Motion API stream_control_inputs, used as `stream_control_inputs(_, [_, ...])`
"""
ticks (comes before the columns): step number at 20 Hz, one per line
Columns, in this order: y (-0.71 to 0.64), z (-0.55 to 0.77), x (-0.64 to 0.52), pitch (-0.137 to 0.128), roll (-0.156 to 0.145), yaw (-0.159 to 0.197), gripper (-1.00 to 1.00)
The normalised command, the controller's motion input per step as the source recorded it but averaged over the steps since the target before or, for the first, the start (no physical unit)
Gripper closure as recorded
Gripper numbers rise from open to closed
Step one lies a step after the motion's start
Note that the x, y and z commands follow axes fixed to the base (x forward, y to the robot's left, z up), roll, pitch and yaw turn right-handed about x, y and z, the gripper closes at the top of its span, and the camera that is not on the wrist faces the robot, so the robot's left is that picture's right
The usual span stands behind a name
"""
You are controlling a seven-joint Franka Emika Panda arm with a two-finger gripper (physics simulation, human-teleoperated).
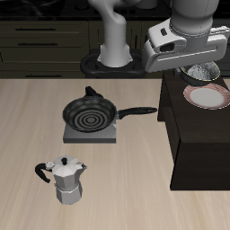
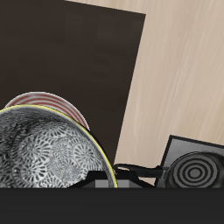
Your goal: Place the bowl on the plate
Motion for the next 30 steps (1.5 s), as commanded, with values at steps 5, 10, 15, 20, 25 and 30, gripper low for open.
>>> stream_control_inputs(5, [0.3, -0.08, 0.01, 0.013, 0.042, 0.008, 1.0])
stream_control_inputs(10, [0.13, -0.03, 0.03, 0.004, 0.012, -0.006, 1.0])
stream_control_inputs(15, [0.18, -0.08, 0.08, 0.009, 0.0, -0.007, 1.0])
stream_control_inputs(20, [0.13, -0.01, 0.01, 0.006, 0.004, -0.012, 1.0])
stream_control_inputs(25, [0.2, -0.11, -0.05, 0.014, 0.016, 0.025, 1.0])
stream_control_inputs(30, [0.0, -0.11, 0.07, 0.012, -0.015, 0.029, 1.0])
